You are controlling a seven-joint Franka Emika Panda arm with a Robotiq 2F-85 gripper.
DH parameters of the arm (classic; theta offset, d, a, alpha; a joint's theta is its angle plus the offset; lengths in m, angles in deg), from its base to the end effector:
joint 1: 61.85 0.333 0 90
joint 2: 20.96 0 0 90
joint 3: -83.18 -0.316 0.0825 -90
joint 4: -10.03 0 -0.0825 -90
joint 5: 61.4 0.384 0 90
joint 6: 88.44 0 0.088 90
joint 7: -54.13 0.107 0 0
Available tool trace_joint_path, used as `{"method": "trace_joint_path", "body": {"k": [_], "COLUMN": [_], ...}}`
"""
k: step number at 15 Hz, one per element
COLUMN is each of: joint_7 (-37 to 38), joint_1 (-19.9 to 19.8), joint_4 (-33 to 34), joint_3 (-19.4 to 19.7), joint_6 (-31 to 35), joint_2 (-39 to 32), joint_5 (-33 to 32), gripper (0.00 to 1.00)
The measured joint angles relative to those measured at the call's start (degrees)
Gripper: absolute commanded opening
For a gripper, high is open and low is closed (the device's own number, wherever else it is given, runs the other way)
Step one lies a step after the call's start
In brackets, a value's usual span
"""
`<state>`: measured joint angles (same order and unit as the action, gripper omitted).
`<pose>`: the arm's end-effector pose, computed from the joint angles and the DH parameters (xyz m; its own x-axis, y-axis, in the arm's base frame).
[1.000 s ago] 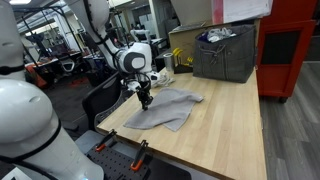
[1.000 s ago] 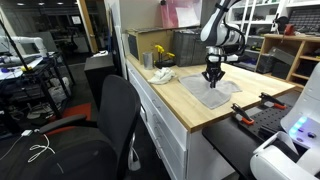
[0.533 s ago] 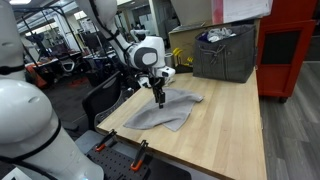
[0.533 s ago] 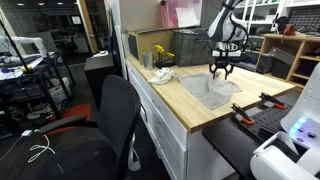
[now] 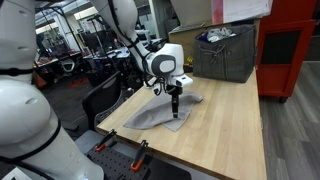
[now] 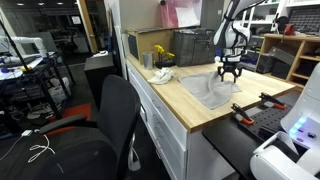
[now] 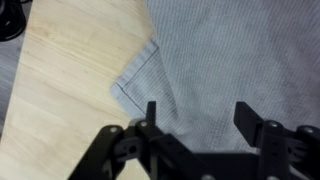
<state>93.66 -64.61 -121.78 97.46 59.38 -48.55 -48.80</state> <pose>0.4735 -0.1593 0.1299 0.3828 -0.9169 -0.1128 -0.9083 -0.3959 0.1355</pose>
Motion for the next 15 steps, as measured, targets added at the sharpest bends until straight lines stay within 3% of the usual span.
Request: {"method": "trace_joint_path", "body": {"k": [6,15], "joint_7": [12.4,35.7], "joint_1": [-0.8,-0.9], "joint_4": [1.0,2.0], "joint_3": [2.2,3.1], "joint_6": [0.0,0.0], "joint_2": [-3.4,-4.4], "joint_5": [3.0,5.2], "gripper": [0.04,0.01]}}
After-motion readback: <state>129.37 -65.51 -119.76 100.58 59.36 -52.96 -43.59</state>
